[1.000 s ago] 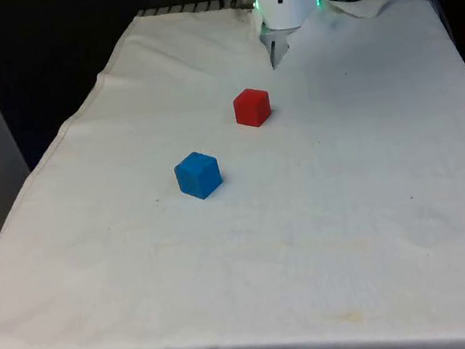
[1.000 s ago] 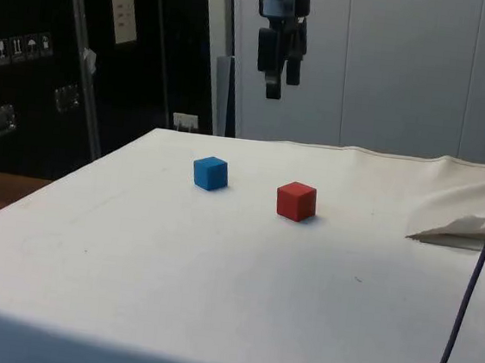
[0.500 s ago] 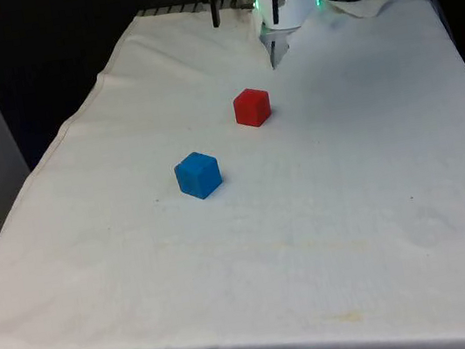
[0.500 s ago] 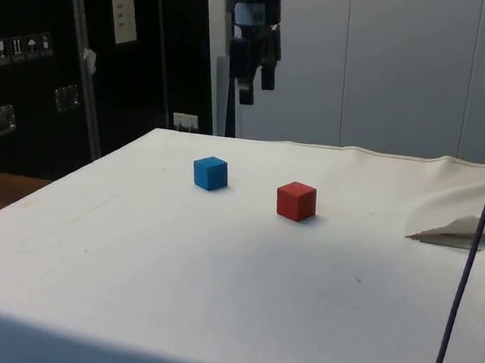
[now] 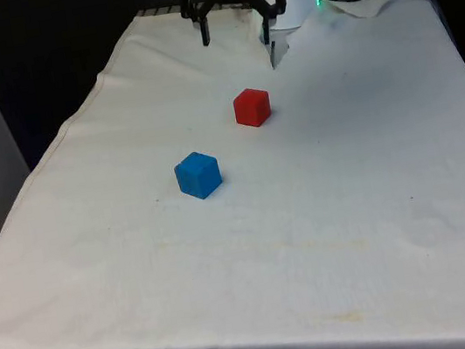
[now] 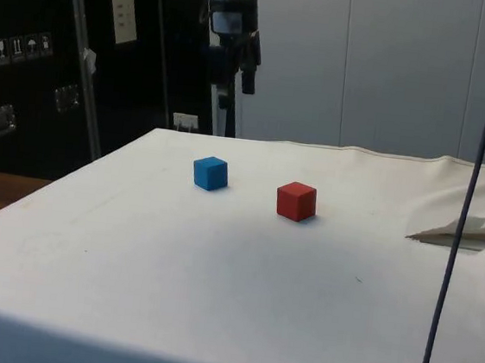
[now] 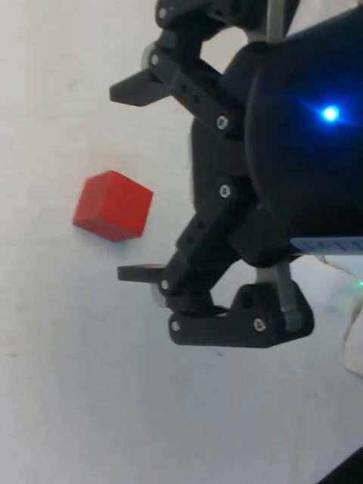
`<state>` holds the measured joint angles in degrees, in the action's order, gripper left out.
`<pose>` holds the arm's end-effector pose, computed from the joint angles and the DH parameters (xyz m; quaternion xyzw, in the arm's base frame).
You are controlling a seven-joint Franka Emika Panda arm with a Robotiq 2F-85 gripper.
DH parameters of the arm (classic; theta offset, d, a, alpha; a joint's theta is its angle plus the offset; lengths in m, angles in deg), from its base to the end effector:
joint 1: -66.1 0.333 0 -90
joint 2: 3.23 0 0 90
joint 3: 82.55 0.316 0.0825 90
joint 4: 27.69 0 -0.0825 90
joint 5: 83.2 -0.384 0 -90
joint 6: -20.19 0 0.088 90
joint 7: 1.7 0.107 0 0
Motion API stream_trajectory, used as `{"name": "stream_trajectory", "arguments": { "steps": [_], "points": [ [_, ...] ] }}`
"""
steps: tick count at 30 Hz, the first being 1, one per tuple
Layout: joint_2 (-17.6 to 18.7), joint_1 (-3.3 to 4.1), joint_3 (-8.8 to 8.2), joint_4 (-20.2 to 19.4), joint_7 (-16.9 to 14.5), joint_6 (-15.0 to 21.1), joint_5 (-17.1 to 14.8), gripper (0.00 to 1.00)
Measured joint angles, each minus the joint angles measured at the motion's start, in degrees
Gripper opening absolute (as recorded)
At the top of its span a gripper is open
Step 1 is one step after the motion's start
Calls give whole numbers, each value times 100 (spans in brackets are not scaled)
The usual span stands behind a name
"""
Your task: Stack the two cubes.
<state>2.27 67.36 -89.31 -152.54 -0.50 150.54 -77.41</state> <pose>0.5438 -0.0544 0.3474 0.9987 -0.0254 -0.0015 0.0441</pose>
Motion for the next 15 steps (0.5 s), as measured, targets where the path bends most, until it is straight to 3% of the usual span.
{"name": "stream_trajectory", "arguments": {
  "steps": [15],
  "points": [
    [837, -40, -92, 837, -160, 6, -120, 100]
  ]
}}
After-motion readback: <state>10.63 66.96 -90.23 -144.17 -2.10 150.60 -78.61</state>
